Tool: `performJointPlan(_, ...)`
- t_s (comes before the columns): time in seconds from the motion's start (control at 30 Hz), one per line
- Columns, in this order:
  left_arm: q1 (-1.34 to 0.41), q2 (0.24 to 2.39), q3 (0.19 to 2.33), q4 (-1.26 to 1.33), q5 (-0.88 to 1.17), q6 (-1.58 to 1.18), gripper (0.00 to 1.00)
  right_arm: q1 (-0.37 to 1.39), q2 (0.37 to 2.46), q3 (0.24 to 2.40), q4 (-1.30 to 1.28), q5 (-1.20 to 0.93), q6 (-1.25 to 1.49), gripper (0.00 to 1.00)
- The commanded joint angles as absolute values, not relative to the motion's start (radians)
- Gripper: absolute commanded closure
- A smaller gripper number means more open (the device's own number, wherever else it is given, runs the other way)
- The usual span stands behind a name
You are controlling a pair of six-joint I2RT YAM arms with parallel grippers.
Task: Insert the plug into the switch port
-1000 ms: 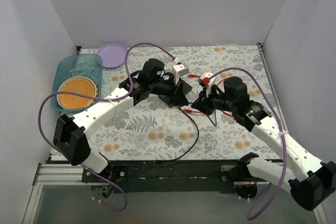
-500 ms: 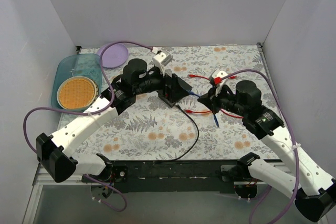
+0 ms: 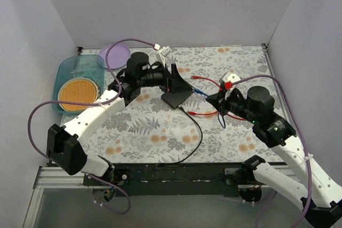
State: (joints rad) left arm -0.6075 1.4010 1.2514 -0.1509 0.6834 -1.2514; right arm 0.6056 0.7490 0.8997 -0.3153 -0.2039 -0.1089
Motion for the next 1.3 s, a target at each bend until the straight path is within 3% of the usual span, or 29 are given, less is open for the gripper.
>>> performJointPlan(0.0, -0.601, 1.419, 1.293, -0.072, 0.839, -1.347, 0.24, 0.623, 0.745, 0.926, -0.293, -0.169, -0.130, 0.99)
performJointPlan(0.13, -0.601, 1.434, 1.290, -0.038, 0.853, -1.384, 0.31, 0.643, 0.758, 0.931, -0.301, -0.143, -0.140, 0.99)
performJointPlan(0.37, -0.603, 1.485, 1.319, -0.038, 0.868, -1.397, 0.53, 0.676, 0.772, 0.934, -0.299, -0.109, -0.140, 0.99)
performJointPlan(0.67, -0.612, 1.517, 1.348, -0.087, 0.868, -1.361, 0.60, 0.684, 0.773, 0.936, -0.285, -0.080, -0.138, 0.99)
performJointPlan(0.93, -0.627, 1.534, 1.361, -0.086, 0.882, -1.356, 0.72, 0.686, 0.790, 0.933, -0.272, -0.078, -0.129, 0.99)
performJointPlan(1.0, -0.629, 1.540, 1.364, -0.087, 0.890, -1.355, 0.78, 0.687, 0.795, 0.933, -0.268, -0.078, -0.126, 0.99)
performJointPlan(1.13, -0.632, 1.539, 1.364, -0.086, 0.893, -1.351, 1.00, 0.689, 0.799, 0.937, -0.262, -0.072, -0.124, 0.99)
performJointPlan(1.2, -0.632, 1.536, 1.362, -0.087, 0.890, -1.341, 1.00, 0.687, 0.807, 0.942, -0.262, -0.074, -0.124, 0.99)
performJointPlan(1.23, -0.632, 1.528, 1.362, -0.095, 0.882, -1.333, 1.00, 0.687, 0.810, 0.945, -0.262, -0.080, -0.124, 0.97)
performJointPlan(1.27, -0.632, 1.519, 1.356, -0.098, 0.874, -1.307, 1.00, 0.689, 0.813, 0.948, -0.265, -0.084, -0.124, 0.87)
